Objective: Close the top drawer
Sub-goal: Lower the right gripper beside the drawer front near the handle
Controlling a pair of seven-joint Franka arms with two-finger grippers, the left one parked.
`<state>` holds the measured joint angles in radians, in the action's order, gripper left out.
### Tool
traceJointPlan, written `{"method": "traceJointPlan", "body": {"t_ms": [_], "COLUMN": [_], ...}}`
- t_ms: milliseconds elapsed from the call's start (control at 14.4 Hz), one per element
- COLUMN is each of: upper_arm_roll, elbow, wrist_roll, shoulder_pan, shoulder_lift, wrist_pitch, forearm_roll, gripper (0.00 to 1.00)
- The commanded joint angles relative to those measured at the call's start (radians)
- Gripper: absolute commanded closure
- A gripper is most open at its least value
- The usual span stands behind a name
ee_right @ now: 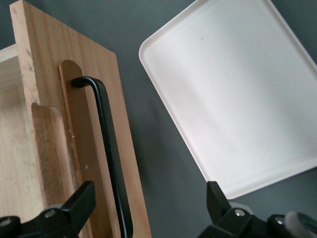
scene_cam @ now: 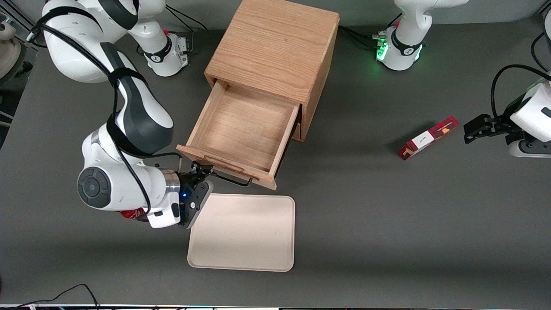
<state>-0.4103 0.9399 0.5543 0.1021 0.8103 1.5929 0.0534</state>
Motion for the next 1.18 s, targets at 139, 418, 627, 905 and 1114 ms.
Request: {"method": "traceJointPlan", "body": {"t_ms": [139, 418, 627, 905, 1114], "upper_arm_roll": [-0.005, -0.007, -0.005, -0.007, -0.01], "elbow": [-0.035, -0.018, -0.007, 0.04, 0.071], "wrist_roll": [-0.054, -0.063, -0.063, -0.056, -0.059], "shoulder_pan": [0.013, 0.01, 0.01, 0.001, 0.005], "shoulder_lift": [0.05, 0.056, 0.056, 0.049, 0.03], "wrist_pitch": [0.01, 0.009, 0.009, 0.007, 0.007], "forearm_roll": [0.028, 0.062, 0.062, 0.06, 0.06], "gripper": [0.0, 0.0, 0.0, 0.0, 0.0]}}
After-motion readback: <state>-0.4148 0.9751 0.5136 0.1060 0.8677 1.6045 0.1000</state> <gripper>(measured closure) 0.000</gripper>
